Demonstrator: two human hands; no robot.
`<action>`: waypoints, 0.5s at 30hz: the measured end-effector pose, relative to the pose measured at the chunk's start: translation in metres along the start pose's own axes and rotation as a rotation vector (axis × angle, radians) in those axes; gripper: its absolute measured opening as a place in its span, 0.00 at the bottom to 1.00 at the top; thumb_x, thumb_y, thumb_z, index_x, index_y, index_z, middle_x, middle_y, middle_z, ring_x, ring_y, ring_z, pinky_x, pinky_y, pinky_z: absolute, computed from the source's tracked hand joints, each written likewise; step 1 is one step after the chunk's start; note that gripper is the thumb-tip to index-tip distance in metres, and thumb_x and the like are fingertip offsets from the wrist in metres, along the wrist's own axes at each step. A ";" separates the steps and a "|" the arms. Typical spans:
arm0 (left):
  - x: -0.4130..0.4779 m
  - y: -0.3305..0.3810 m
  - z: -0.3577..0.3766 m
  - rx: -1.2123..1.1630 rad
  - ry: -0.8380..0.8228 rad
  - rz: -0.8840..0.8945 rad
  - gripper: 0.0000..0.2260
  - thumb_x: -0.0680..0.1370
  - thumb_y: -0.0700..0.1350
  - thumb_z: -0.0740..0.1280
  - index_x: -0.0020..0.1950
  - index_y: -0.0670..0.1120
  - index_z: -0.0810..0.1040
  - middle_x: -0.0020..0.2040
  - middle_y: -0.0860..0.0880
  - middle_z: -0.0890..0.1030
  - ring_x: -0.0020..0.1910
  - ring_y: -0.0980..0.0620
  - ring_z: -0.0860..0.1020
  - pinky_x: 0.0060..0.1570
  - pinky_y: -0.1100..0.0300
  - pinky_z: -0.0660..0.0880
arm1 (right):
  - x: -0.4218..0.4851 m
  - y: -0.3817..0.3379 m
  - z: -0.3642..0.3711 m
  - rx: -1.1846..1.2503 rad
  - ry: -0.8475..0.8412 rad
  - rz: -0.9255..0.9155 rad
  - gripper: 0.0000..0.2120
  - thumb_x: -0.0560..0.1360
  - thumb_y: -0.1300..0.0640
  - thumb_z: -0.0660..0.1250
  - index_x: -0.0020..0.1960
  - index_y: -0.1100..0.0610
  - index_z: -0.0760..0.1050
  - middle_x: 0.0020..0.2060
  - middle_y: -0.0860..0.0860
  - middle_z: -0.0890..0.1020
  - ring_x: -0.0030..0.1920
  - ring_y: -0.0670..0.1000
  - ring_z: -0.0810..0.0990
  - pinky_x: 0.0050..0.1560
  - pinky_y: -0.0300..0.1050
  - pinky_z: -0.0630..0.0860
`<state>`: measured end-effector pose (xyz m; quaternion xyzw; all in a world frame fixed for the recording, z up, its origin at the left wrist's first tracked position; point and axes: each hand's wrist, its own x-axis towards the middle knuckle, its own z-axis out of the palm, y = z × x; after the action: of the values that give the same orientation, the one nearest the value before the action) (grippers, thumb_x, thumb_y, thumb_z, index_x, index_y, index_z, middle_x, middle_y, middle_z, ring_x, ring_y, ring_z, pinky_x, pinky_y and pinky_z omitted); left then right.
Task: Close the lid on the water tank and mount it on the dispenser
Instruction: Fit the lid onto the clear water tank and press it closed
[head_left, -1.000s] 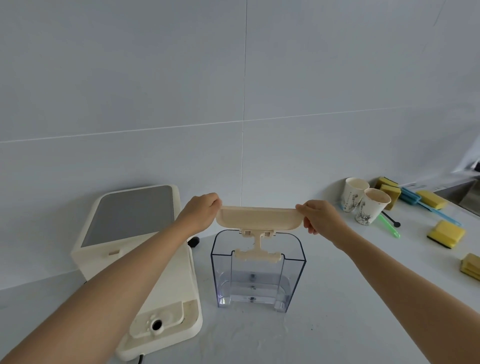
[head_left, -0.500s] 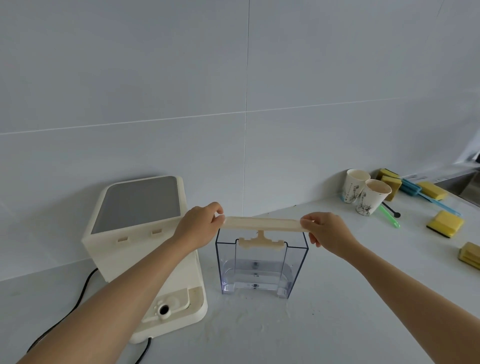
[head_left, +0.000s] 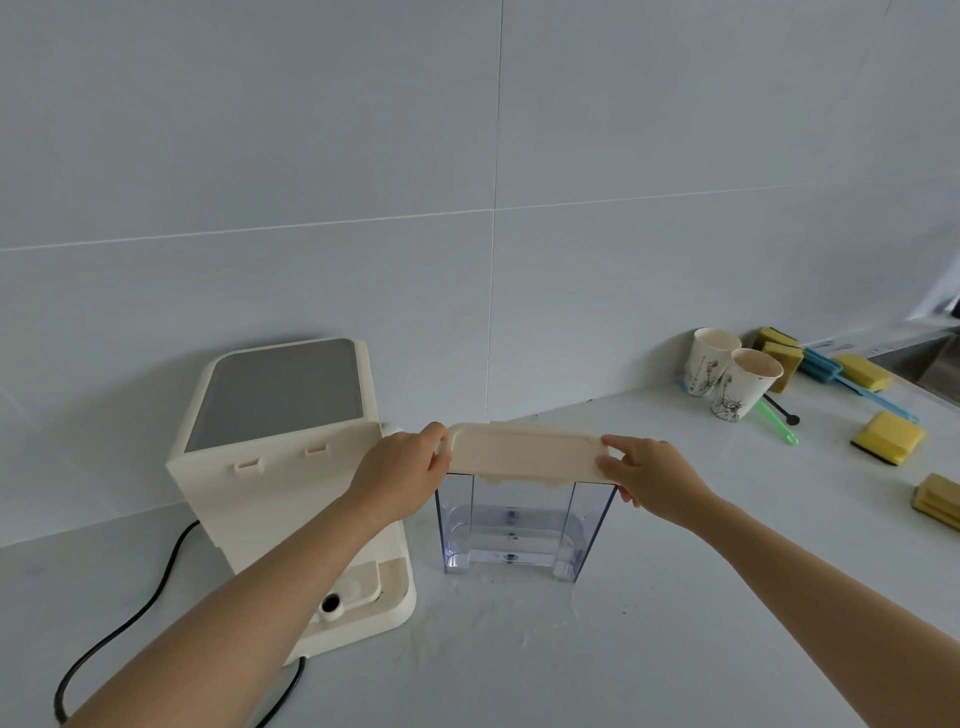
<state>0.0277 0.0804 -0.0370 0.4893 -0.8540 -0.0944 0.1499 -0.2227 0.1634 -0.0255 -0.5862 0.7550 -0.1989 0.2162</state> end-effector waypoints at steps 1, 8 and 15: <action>-0.001 0.000 0.001 -0.002 0.001 -0.004 0.13 0.79 0.47 0.54 0.56 0.42 0.71 0.44 0.42 0.84 0.43 0.40 0.79 0.40 0.50 0.76 | 0.000 0.000 0.001 -0.007 -0.001 -0.003 0.19 0.76 0.53 0.54 0.65 0.54 0.70 0.26 0.50 0.76 0.29 0.49 0.73 0.33 0.42 0.70; -0.005 0.000 0.007 -0.044 0.036 -0.040 0.13 0.79 0.46 0.53 0.57 0.42 0.71 0.42 0.39 0.83 0.37 0.40 0.76 0.36 0.51 0.73 | 0.005 0.001 0.002 0.000 -0.023 0.009 0.19 0.77 0.54 0.53 0.67 0.56 0.68 0.28 0.50 0.76 0.29 0.47 0.74 0.31 0.37 0.70; -0.015 0.012 0.009 -0.450 0.025 -0.291 0.17 0.79 0.51 0.54 0.64 0.44 0.67 0.57 0.41 0.79 0.54 0.41 0.75 0.53 0.50 0.71 | 0.015 0.002 -0.010 -0.014 -0.114 0.033 0.22 0.76 0.50 0.56 0.69 0.56 0.64 0.46 0.56 0.80 0.43 0.52 0.76 0.41 0.42 0.70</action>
<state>0.0222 0.0989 -0.0440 0.5622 -0.7304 -0.2962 0.2504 -0.2328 0.1499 -0.0196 -0.5857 0.7522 -0.1564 0.2581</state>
